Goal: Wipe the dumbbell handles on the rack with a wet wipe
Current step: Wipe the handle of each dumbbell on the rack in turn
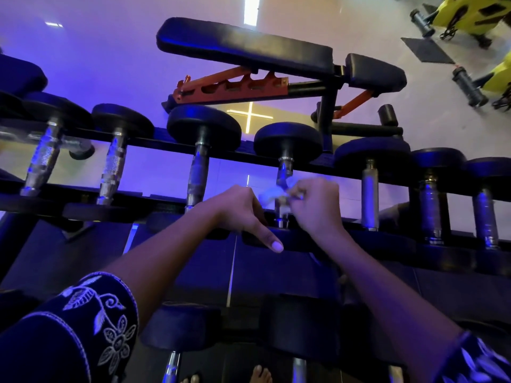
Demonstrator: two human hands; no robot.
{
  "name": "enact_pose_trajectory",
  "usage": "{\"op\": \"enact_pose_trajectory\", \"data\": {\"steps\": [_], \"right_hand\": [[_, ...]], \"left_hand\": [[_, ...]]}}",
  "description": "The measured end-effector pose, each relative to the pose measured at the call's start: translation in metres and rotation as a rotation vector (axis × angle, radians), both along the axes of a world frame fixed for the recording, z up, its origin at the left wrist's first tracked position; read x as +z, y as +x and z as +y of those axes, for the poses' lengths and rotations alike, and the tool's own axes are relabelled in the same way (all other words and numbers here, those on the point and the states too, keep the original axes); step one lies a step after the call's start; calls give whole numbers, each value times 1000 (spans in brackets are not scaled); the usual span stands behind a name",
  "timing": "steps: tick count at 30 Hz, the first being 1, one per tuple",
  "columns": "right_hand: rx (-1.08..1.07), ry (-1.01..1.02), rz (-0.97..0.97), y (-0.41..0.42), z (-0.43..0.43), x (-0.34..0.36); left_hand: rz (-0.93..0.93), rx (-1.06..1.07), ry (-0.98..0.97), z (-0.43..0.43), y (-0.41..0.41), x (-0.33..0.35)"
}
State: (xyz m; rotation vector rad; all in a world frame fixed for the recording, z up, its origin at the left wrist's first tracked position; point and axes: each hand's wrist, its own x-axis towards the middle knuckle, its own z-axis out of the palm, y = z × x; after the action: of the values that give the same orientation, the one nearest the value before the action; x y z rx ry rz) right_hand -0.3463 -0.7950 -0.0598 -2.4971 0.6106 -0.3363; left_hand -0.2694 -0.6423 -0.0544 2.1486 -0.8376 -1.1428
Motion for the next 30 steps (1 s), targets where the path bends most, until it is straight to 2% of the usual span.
{"op": "enact_pose_trajectory", "data": {"steps": [5, 9, 12, 18, 22, 24, 25, 27, 29, 30], "right_hand": [[-249, 300, -139, 46, -16, 12], [-189, 225, -11, 6, -3, -1], [-210, 309, 49, -16, 4, -10], [-374, 522, -81, 36, -17, 10], [-306, 422, -4, 5, -3, -4], [-307, 479, 0, -13, 4, -13], [-356, 588, -11, -11, 1, -17], [-457, 999, -54, 7, -13, -19], [-450, 1435, -98, 30, -22, -19], [-431, 1526, -91, 36, -22, -19]], "left_hand": [[7, 14, 10, 1, -2, 2], [-2, 11, 9, 0, 0, 0], [-17, 0, 6, 0, 0, 0], [-25, -9, 10, 0, -2, 2], [-14, -6, 10, -1, -2, 2], [-15, 2, 5, 0, -2, 1], [-13, 7, 4, 0, -2, 1], [-3, 12, -5, 0, -2, 0], [7, 17, -18, 0, -2, 0], [9, 18, -20, 1, -2, 0]]}}
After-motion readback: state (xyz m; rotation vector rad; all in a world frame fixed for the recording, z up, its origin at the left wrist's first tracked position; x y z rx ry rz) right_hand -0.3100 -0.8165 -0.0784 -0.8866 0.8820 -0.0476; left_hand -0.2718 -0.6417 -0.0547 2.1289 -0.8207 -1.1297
